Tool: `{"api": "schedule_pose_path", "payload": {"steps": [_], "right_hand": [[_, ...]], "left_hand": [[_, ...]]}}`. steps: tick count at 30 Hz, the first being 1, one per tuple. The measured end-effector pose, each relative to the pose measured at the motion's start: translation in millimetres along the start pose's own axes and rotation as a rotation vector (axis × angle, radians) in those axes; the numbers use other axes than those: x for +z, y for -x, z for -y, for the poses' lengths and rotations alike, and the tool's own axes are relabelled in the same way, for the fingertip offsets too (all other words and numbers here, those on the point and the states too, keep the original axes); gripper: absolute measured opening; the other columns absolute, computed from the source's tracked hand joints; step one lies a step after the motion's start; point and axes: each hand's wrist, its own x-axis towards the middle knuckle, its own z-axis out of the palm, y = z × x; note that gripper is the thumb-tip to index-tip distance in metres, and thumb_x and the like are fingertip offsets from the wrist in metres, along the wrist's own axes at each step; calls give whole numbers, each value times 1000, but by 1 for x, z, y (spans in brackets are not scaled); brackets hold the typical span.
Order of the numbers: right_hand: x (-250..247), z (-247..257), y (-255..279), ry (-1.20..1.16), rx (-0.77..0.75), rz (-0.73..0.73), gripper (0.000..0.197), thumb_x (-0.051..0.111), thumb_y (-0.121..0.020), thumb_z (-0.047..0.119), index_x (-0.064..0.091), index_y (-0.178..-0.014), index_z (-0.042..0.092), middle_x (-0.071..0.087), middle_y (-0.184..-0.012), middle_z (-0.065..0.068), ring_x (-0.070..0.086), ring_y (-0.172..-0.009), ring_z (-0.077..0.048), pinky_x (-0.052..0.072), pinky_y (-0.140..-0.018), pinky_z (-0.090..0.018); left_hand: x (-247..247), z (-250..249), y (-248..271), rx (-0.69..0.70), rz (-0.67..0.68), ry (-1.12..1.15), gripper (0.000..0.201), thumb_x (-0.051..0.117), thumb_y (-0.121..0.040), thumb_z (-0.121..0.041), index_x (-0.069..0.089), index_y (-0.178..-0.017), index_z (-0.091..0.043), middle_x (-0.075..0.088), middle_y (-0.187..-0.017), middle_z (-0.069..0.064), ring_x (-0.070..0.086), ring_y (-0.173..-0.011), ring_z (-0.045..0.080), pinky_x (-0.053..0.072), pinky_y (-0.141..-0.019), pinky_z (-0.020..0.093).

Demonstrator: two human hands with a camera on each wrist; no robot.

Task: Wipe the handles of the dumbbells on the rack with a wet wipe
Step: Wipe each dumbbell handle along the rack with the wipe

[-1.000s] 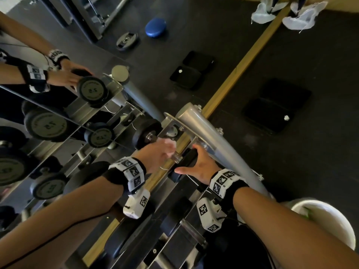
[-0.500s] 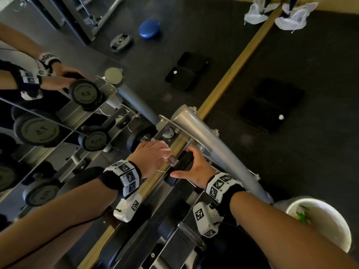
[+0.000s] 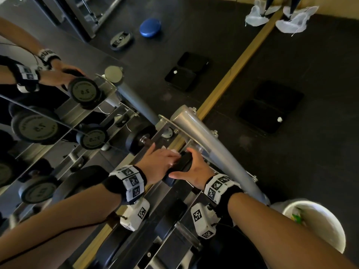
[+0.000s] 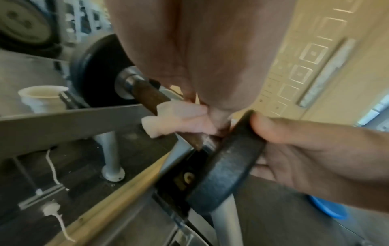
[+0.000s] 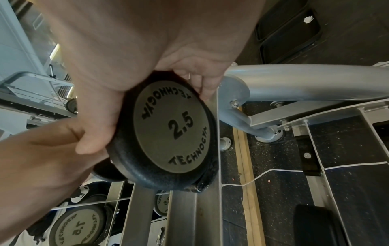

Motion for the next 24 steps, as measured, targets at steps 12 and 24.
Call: {"api": "schedule_pose_path", "payload": {"steps": [12,24], "right_hand": [[-3,8,6,57,4,6,109,88,-64,47,23,-149,27,36,-152,0,36,-138,-19,33,-109,-35],[-7,13,5,66,41,35,109,88,-66,41,23,-150,22,38,-150,-3,34,-140,-22,31,-110,-36]], "left_hand": [[-4,23,9,58,-88,88,57,52,-91,0,48,-141,-25,41,-151,-7,28,-145,19,12,-121,47],[-20,55,-2,-118,-69,142,43,50,-90,6,56,-127,-15,47,-145,0,40,-138,21,30,-116,34]]}}
